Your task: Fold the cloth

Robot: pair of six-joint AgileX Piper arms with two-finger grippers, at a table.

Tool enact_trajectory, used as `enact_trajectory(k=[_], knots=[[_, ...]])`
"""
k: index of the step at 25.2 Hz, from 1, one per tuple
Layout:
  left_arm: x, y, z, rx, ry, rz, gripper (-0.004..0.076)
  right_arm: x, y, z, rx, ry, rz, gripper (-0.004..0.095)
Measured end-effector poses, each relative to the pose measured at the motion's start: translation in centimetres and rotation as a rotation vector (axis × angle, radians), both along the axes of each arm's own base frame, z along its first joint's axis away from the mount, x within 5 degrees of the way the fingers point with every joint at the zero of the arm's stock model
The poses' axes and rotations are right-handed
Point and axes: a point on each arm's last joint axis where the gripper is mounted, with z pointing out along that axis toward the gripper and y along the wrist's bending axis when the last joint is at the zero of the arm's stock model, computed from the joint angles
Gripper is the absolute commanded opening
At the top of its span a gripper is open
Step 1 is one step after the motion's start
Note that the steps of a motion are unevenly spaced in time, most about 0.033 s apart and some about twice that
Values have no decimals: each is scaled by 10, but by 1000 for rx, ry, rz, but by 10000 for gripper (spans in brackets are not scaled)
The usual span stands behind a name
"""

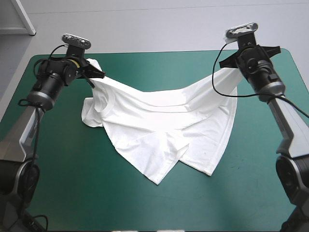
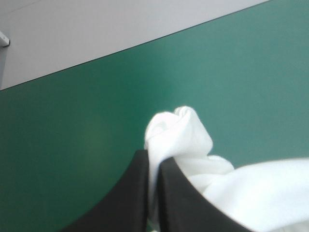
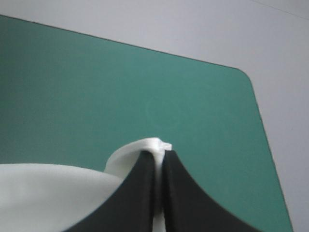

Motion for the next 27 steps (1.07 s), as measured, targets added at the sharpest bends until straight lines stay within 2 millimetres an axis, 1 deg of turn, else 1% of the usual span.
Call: enact_trajectory(k=[2,3,4,5,6,7,8,9,10,11,13,16,18,19,20,21,24,27], knots=[[17,-4,-20,-12,-20,-6,4,17,4,-26,-2,25,-7,-6],[24,-5,-28,-18,-28,-10,29,24,5,-36,6,34,-12,18],[32,-7,-39,-23,-37,-14,71,30,7,-48,17,46,-24,63],[39,-8,-49,-31,-44,-16,113,35,8,-59,33,57,-36,129],[45,-9,-58,-34,-49,-20,174,40,9,-69,48,67,-45,217],[50,-11,-66,-38,-54,-23,313,43,10,-76,58,76,-51,445],[56,-12,-77,-44,-65,-28,379,47,12,-85,74,83,-51,568],[58,-13,-80,-47,-71,-30,466,48,13,-87,82,81,-50,755],[59,-13,-82,-48,-76,-32,489,48,13,-87,97,74,-55,812],[58,-13,-81,-48,-79,-32,491,48,13,-86,103,72,-62,854],[56,-12,-75,-45,-68,-27,490,46,11,-82,103,78,-85,862],[41,-7,-46,-25,12,5,490,30,4,-56,110,73,-139,828],[24,-2,-19,-14,74,33,489,14,-1,-31,124,56,-166,779],[5,2,3,-5,131,56,490,-5,-6,-5,133,54,-183,762],[-6,4,12,-1,166,69,489,-20,-9,11,142,62,-192,729],[-27,9,26,10,241,92,489,-43,-14,30,151,91,-203,717],[-48,13,34,27,348,119,489,-76,-18,49,182,172,-192,691],[-59,16,36,40,414,135,465,-104,-16,54,240,255,-150,691]])
